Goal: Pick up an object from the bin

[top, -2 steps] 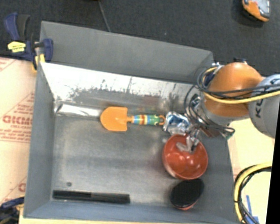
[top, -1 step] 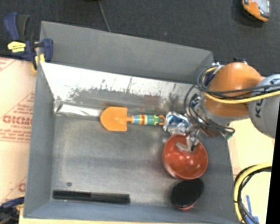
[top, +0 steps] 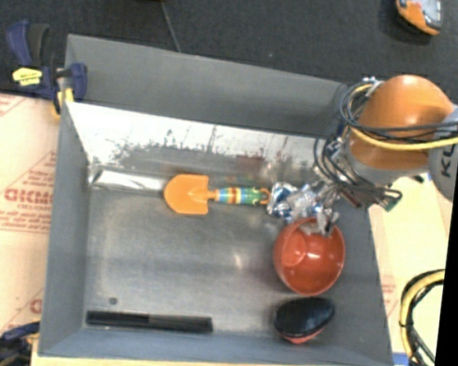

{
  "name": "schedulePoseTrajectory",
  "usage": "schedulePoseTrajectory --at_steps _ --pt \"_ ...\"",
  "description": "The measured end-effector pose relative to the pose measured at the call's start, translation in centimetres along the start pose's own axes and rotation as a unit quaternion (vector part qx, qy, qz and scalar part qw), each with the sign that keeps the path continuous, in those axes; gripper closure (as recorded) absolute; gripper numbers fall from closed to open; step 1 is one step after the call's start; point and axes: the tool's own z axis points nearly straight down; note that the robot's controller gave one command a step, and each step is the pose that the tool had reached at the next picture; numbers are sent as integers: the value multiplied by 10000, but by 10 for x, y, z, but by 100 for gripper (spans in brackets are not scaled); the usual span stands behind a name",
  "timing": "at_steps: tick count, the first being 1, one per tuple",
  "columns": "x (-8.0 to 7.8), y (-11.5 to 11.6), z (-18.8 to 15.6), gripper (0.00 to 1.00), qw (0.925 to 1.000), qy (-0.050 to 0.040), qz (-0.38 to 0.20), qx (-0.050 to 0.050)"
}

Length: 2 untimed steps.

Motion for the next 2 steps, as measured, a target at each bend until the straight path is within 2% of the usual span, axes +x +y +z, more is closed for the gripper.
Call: schedulePoseTrajectory --at_steps 1,2 --pt "0 -6 -83 100 10000 5 -63 -22" --pt "4 -7 -7 100 9942 -29 1078 5"
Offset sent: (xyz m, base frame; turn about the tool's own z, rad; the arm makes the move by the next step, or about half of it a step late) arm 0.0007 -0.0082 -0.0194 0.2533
